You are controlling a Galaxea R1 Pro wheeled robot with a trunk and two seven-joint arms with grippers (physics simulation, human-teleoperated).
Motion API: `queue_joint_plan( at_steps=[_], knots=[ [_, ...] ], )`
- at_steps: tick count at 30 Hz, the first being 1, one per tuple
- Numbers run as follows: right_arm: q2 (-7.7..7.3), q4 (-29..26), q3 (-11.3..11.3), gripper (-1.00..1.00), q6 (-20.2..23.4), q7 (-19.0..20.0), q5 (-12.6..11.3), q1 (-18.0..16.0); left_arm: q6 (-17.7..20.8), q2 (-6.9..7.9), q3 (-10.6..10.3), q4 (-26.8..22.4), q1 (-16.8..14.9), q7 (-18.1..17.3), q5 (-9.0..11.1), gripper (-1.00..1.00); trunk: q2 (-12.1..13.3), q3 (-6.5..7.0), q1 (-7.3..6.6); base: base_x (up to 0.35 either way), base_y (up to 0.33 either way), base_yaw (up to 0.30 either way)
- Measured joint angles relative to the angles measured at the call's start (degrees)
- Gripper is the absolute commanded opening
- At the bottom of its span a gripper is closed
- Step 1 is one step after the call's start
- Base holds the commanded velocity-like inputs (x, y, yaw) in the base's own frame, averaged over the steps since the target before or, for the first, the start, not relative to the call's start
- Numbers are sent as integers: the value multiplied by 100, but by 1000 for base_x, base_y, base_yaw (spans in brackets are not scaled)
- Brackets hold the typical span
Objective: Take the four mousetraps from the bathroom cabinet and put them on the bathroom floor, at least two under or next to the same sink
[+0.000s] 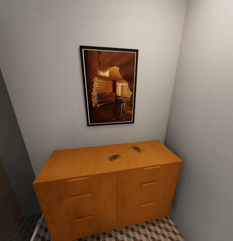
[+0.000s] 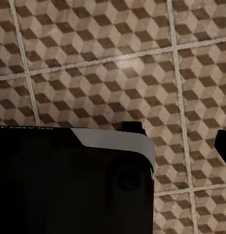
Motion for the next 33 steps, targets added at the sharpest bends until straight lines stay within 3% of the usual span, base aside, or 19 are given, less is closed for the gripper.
queue_joint_plan(
  at_steps=[8,24,33],
  knots=[
    [0,0,0,100,0,0,0,0,2,0,0,0,0,0,1,100,-1,0,-1,69,0,0],
    [0,0,0,100,0,0,0,0,3,-6,-2,0,0,-2,-6,100,0,0,-1,254,0,0],
    [0,0,0,100,0,0,0,0,-1,-1,-1,0,0,-2,0,100,0,0,0,61,0,0]
  ],
)
